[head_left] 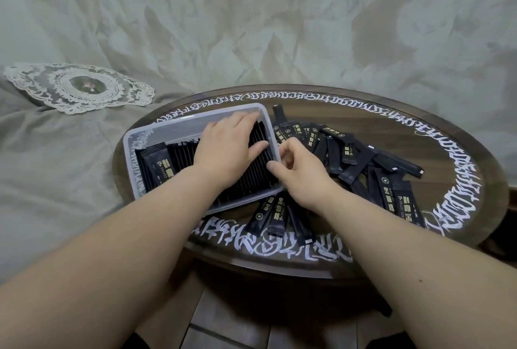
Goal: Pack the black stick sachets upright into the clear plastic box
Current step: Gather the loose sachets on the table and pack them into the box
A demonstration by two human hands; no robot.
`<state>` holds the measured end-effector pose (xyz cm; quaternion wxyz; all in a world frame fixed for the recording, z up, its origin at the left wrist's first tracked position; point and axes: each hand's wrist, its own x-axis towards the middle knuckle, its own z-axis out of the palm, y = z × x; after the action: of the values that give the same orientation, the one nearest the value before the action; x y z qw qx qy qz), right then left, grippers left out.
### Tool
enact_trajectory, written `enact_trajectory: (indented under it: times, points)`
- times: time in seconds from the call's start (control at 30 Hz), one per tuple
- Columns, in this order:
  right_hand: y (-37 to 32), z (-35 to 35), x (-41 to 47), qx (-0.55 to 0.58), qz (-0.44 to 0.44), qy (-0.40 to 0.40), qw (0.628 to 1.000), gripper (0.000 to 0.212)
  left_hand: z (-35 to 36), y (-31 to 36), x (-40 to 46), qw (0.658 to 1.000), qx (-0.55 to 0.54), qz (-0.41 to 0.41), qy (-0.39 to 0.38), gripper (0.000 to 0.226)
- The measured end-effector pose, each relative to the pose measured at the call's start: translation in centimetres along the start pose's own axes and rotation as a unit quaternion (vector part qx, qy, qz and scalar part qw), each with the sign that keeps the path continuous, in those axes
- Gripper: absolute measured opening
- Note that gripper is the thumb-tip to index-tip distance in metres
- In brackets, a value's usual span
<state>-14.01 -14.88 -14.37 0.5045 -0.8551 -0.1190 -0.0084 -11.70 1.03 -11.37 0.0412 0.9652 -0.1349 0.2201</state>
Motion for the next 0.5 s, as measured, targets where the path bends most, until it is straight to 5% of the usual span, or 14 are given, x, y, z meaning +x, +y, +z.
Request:
enact_trajectory:
  times: [0.5]
  points:
    - [0.19, 0.12, 0.38, -0.033, 0.002, -0.012, 0.999, 0.019, -0.78, -0.19, -0.22, 0.999, -0.024, 0.024, -0.006, 0.059]
